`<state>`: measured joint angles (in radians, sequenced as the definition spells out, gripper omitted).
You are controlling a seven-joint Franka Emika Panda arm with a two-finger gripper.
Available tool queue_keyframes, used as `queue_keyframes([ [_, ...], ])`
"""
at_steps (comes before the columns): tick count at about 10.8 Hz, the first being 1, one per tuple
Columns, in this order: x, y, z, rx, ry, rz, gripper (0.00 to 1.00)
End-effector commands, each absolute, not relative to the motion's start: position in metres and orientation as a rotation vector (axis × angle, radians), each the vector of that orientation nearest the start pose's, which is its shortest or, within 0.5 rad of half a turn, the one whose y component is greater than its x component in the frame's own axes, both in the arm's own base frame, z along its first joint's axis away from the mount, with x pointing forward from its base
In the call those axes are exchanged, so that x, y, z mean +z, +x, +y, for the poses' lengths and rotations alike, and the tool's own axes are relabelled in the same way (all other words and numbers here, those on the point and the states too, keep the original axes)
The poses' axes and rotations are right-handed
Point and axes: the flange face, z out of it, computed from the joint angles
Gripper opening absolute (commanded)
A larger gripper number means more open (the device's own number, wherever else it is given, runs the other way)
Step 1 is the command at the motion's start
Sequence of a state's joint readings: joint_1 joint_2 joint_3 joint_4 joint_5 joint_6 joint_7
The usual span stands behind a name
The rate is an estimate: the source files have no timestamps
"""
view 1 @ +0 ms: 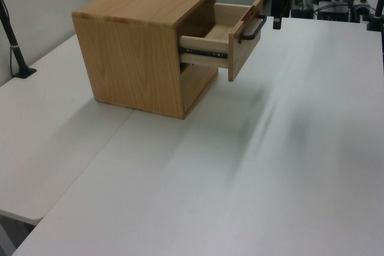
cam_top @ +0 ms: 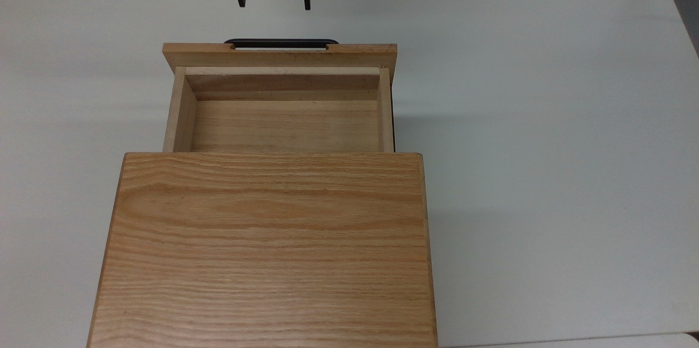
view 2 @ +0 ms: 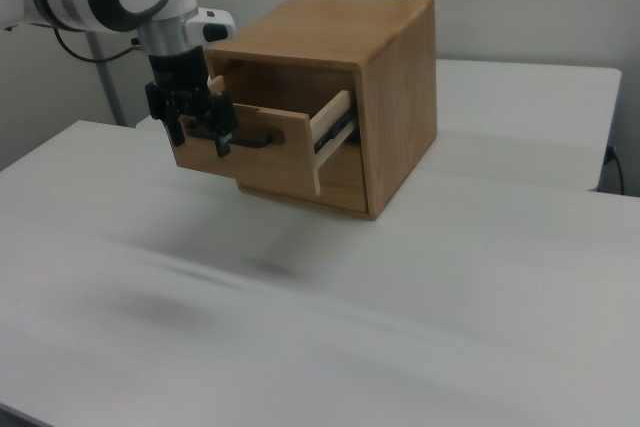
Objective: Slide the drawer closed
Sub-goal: 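Move the gripper down toward the open drawer's front panel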
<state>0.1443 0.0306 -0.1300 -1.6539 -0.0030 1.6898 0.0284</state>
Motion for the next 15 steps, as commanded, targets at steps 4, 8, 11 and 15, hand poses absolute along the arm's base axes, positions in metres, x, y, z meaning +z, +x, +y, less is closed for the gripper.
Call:
queue_keyframes([
  [4, 0.5795, 0.5745, 0.0083, -0.02, -3.146, 0.034, 1.0],
  [8, 0.5811, 0.574, 0.0041, -0.015, -3.145, 0.043, 1.0],
  [11, 0.5789, 0.5737, 0.0047, -0.008, -3.138, 0.059, 0.96],
  [15, 0.5736, 0.5766, 0.0058, -0.003, -3.14, -0.015, 0.0],
])
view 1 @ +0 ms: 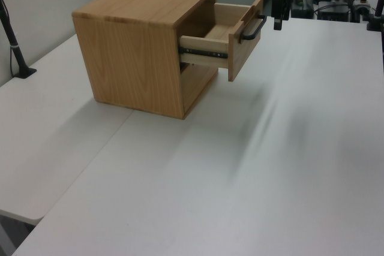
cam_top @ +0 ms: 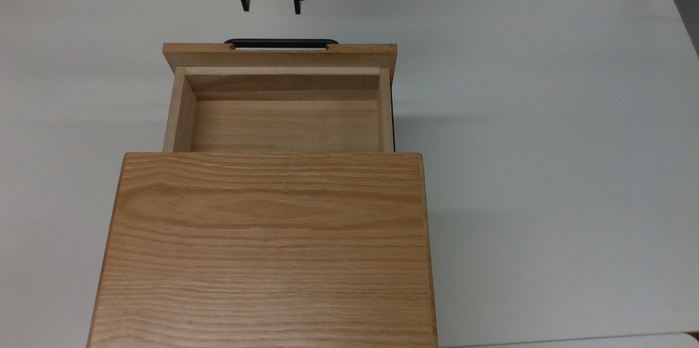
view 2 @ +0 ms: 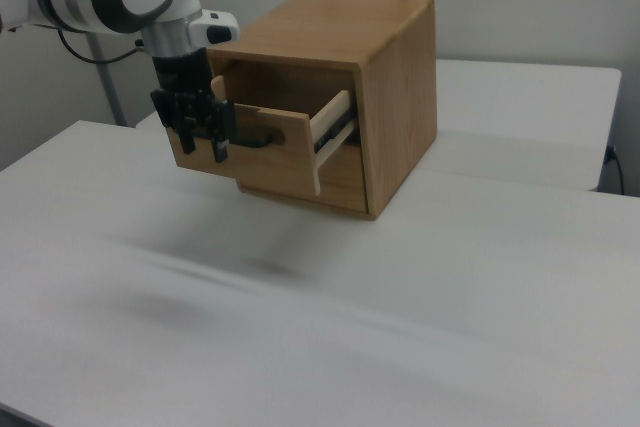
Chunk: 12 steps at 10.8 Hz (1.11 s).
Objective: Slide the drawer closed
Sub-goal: 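Move the gripper down toward the open drawer's front panel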
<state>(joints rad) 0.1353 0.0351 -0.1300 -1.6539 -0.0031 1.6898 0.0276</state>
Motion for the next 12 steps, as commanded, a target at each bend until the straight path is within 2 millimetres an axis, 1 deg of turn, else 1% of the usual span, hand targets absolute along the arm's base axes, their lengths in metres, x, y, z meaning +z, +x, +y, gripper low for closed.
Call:
queue_keyframes([
  [1, 0.573, 0.577, 0.007, -0.005, -3.14, -0.025, 0.0],
  [2, 0.572, 0.578, 0.007, -0.005, -3.14, -0.023, 0.0],
  [5, 0.561, 0.585, 0.011, 0.006, -3.137, -0.029, 0.0],
  [8, 0.545, 0.599, 0.017, -0.028, -3.14, -0.019, 0.0],
  [10, 0.542, 0.607, 0.017, -0.078, -3.137, -0.015, 0.0],
  [11, 0.539, 0.608, 0.018, -0.074, -3.134, -0.016, 0.0],
  [12, 0.542, 0.615, 0.02, -0.095, -3.123, -0.013, 0.0],
])
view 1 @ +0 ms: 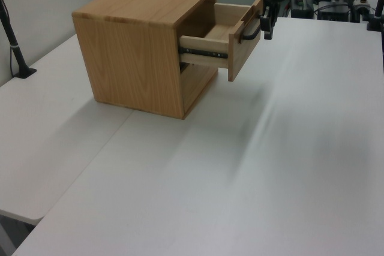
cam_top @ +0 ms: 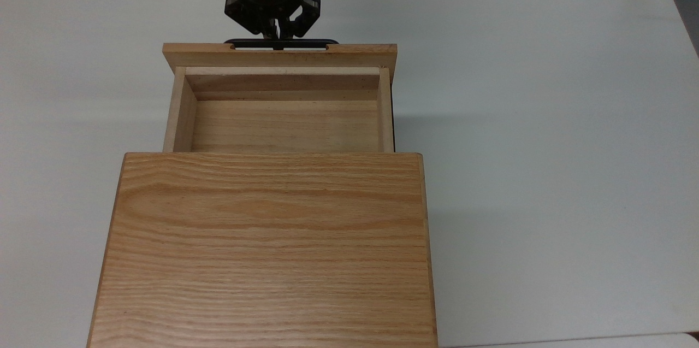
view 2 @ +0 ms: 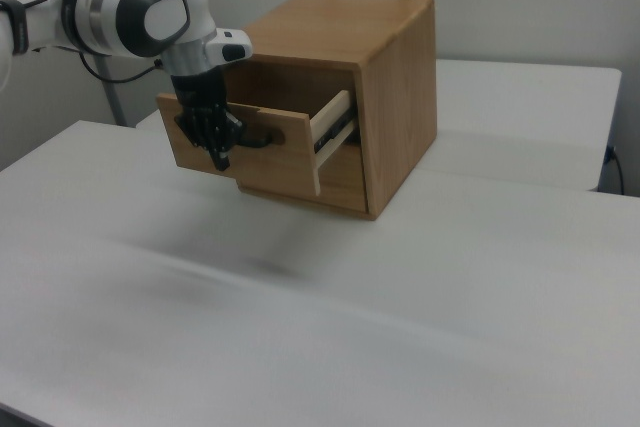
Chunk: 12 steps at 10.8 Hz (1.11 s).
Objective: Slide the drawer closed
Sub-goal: 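Push the drawer front with the gripper into the cabinet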
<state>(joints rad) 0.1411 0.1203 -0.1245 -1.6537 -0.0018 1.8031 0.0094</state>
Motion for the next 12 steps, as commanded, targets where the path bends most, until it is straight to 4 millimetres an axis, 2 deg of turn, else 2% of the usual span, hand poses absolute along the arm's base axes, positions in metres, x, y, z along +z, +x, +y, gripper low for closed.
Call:
queue_keyframes([
  [1, 0.541, 0.625, 0.022, -0.104, -3.106, -0.005, 0.0],
  [3, 0.543, 0.637, 0.022, -0.137, -3.088, 0.007, 0.0],
  [6, 0.554, 0.655, 0.022, -0.348, -3.058, 0.025, 0.0],
  [12, 0.536, 0.71, 0.026, -0.806, -2.971, 0.129, 0.0],
])
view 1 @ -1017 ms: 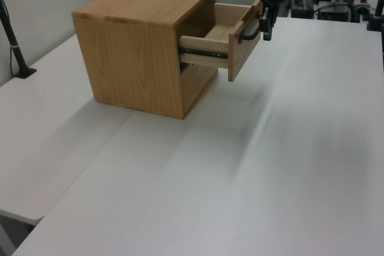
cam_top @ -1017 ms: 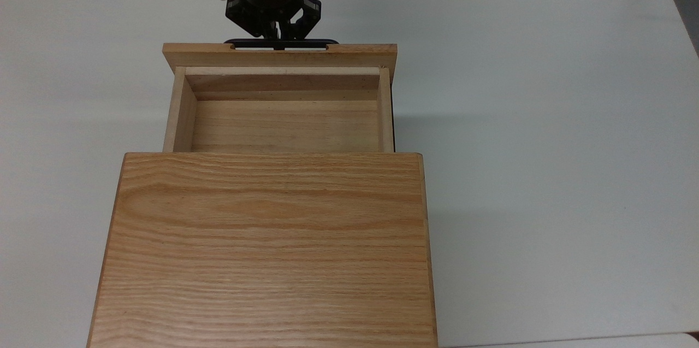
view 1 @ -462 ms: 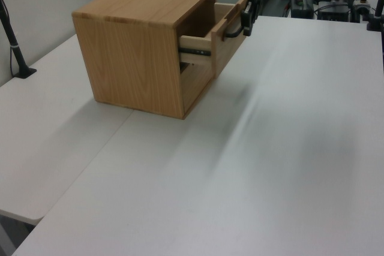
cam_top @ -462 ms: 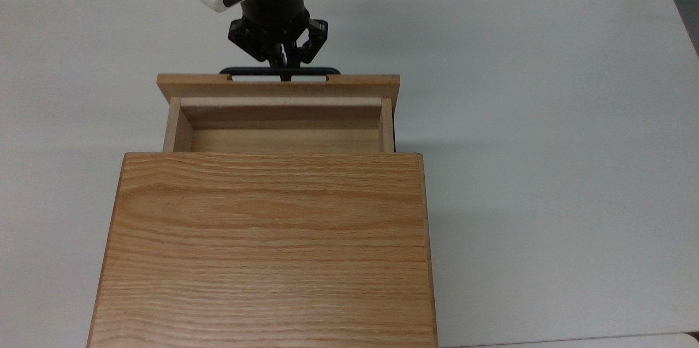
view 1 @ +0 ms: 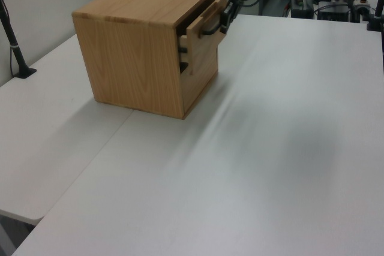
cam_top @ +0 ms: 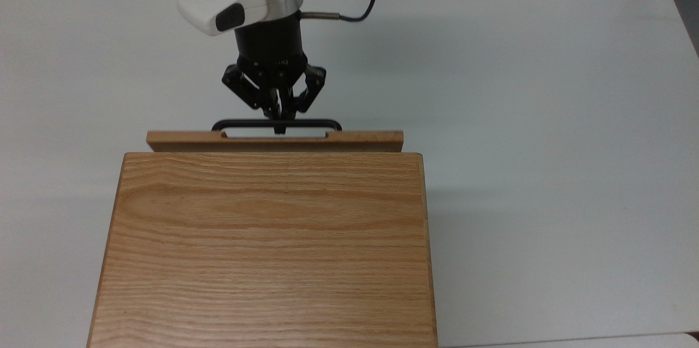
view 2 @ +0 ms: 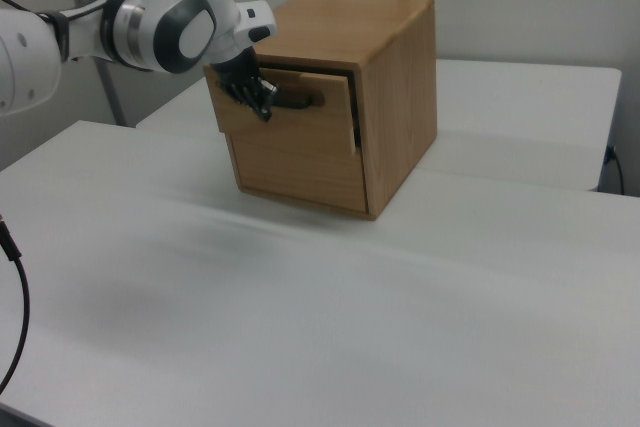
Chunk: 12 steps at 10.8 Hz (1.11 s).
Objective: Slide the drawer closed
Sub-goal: 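Push the drawer front with the gripper into the cabinet, then lift the gripper up and away from the closed drawer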
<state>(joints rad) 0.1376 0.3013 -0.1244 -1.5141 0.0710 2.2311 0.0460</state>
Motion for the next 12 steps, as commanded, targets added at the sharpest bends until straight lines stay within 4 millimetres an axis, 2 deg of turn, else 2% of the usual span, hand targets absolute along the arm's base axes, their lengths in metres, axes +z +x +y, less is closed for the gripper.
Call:
queue_keyframes([
  [1, 0.536, 0.715, 0.025, -0.871, -2.954, 0.132, 0.0],
  [6, 0.543, 0.713, 0.021, -0.896, -2.965, 0.103, 0.0],
  [9, 0.538, 0.691, 0.018, -0.599, -3.066, -0.038, 0.0],
  [12, 0.546, 0.649, 0.011, -0.281, -3.136, -0.059, 0.0],
])
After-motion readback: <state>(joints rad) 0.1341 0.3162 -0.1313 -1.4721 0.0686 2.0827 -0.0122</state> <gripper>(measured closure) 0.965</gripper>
